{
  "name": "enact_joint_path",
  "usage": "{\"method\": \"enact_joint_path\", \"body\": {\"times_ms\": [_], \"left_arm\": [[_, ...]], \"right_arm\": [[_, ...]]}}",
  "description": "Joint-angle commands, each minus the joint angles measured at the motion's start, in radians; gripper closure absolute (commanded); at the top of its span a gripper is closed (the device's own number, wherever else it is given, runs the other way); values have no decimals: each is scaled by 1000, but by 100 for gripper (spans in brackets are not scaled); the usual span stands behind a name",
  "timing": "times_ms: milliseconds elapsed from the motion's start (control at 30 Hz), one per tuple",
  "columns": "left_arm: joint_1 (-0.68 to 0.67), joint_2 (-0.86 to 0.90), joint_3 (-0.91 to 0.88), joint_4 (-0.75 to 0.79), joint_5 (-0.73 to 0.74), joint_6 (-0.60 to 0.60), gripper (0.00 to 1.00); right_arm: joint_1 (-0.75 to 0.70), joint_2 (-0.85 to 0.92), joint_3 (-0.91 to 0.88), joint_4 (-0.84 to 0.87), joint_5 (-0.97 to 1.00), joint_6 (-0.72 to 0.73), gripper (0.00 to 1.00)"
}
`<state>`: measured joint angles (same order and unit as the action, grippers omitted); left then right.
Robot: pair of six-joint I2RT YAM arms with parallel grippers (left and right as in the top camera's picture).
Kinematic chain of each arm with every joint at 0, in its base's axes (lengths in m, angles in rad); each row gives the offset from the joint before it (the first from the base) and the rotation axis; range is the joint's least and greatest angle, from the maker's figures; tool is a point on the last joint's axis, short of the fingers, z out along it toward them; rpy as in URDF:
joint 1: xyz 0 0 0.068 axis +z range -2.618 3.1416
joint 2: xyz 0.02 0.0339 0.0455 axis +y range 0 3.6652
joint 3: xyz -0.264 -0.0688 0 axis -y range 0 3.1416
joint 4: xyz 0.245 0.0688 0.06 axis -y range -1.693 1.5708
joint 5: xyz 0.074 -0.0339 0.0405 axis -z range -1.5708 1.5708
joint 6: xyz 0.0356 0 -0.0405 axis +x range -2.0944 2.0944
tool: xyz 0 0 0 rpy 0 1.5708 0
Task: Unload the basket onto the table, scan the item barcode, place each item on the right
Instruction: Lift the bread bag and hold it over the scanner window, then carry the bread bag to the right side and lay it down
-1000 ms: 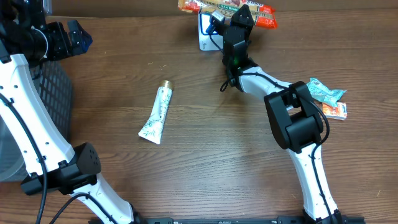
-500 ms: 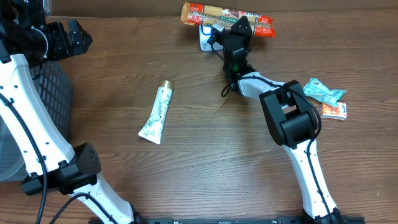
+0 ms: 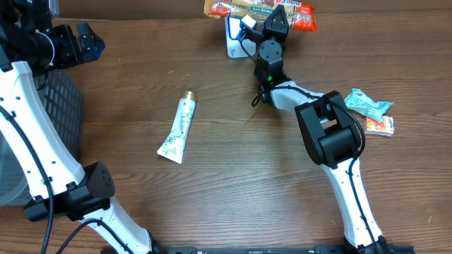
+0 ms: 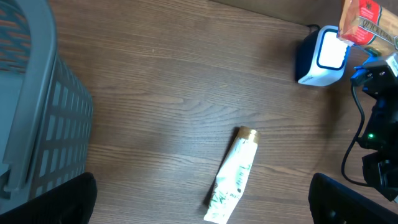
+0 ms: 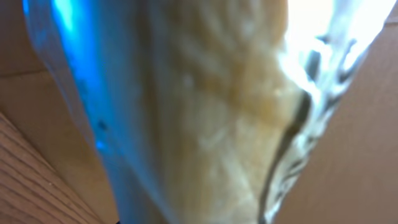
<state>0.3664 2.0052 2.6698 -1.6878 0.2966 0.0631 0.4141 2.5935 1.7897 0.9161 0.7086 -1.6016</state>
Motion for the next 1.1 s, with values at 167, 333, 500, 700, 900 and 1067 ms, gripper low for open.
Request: {"method": "enact_joint_path", "body": {"times_ms": [167, 333, 500, 700, 900, 1067], "left_arm": [[-7, 2, 2, -2, 8, 19, 1], [-7, 2, 2, -2, 8, 19, 1], [-7, 2, 2, -2, 8, 19, 0], [-7, 2, 2, -2, 8, 19, 1], [-7, 2, 2, -2, 8, 20, 0], [-7, 2, 2, -2, 8, 19, 0]], "right_arm": [[-4, -46, 52, 19, 7, -8, 96], [-4, -46, 52, 17, 7, -8, 96], [1, -56, 52, 18, 31, 0, 97], [9, -204, 51, -74, 167, 156, 97], [26, -493, 51, -473, 385, 511, 97], [50, -730, 51, -1215, 254, 1123, 97]]}}
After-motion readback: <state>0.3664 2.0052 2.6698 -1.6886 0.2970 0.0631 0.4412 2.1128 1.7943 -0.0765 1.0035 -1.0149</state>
